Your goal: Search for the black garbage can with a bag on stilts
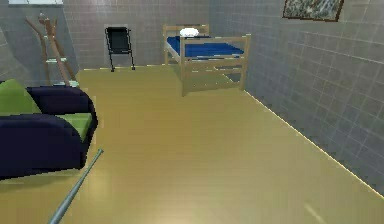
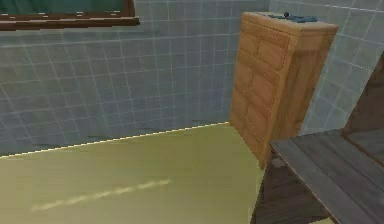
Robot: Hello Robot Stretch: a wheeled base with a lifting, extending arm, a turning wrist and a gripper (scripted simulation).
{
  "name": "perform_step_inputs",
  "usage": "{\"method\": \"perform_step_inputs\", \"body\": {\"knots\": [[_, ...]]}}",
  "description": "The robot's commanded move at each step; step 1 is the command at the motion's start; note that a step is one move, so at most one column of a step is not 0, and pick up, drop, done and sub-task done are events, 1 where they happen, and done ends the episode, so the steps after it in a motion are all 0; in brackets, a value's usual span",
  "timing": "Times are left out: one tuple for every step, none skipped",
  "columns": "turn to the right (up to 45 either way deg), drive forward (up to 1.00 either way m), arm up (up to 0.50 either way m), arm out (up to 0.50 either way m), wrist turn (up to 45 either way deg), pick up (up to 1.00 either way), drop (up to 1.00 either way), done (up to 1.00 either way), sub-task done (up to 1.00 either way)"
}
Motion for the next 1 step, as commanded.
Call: {"method": "perform_step_inputs", "body": {"knots": [[-12.0,0.00,0.00,0.00,0.0,0.00,0.00,0.00,0.00]]}}
